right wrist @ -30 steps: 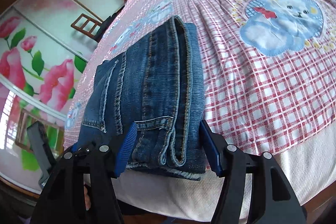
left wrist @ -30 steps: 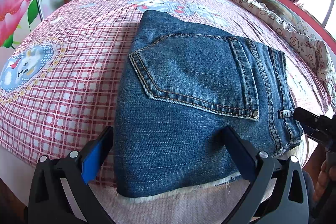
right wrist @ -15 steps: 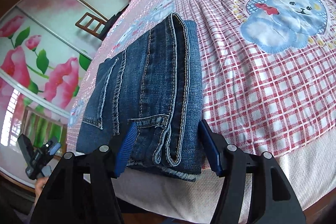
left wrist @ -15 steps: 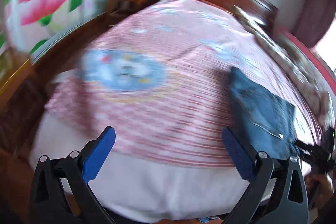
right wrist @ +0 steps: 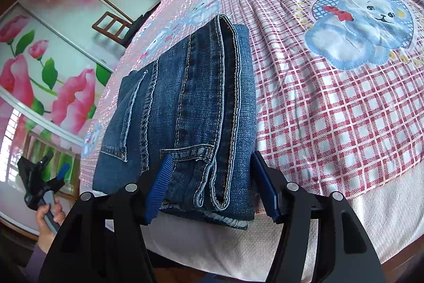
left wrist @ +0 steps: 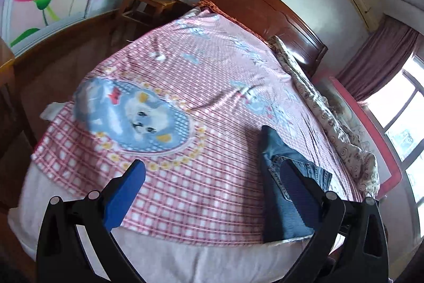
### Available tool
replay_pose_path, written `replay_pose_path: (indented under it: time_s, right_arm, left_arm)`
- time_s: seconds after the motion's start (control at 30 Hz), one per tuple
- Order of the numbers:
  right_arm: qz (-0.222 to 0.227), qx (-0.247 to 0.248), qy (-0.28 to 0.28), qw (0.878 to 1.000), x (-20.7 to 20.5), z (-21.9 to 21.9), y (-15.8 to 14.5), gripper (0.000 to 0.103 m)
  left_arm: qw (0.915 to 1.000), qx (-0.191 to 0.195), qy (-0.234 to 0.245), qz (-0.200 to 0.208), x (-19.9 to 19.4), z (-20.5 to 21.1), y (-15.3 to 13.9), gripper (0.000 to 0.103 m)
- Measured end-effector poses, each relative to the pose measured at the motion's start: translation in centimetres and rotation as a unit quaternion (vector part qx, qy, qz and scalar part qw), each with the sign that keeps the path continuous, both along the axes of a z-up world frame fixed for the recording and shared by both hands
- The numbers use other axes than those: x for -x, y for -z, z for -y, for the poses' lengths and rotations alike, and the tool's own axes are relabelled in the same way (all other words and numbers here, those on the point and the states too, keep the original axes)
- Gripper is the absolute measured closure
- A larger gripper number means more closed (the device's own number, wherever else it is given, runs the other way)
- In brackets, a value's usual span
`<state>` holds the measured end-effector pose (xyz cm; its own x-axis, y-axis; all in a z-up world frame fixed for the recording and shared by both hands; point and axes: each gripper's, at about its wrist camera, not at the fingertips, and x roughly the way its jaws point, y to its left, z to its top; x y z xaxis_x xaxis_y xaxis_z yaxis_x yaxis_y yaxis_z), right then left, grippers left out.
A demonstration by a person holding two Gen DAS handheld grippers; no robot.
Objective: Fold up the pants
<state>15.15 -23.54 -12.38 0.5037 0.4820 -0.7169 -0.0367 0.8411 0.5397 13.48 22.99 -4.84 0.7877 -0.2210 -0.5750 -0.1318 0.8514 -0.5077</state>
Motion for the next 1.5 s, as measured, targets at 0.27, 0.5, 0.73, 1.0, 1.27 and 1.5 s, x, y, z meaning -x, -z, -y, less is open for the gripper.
replay_pose_path:
  time_s: [0.27,0.5,0.73,1.0,1.27,1.5]
  right_arm:
    - [0.0,-0.011,0.002,1.0,-0.1,0.1,0.2,0.043]
    - [0.001,-0.014,0.0,1.0,0.0,0.3,0.4,0.043]
    - [0.002,-0.02,0.002,1.0,0.1,0.5,0.5,0.043]
    - [-0.001,-0.021,0.002,1.0,0.2,0.7,0.3,0.043]
    - [-0.002,-0.062,0.014,0.998,0.1,1.5,0.2,0.036]
    - [0.002,-0.105,0.042,0.994,-0.1,3.0,0.4,0.035]
  left_arm:
    - [0.9905,0.0,0.129,-0.046,-5.1,11.4,0.6,0.002]
    - [0.9793,0.097,0.141,-0.108,-7.6,15.1,5.3,0.003]
    - [0.981,0.112,0.112,-0.112,-6.1,14.1,6.3,0.071]
    - [0.9916,0.011,0.078,-0.103,-4.7,16.4,3.5,0.084]
    - [0.9909,0.005,0.06,-0.121,-5.9,14.7,5.6,0.066]
    - [0.9908,0.015,0.062,-0.12,-6.1,14.5,5.8,0.065]
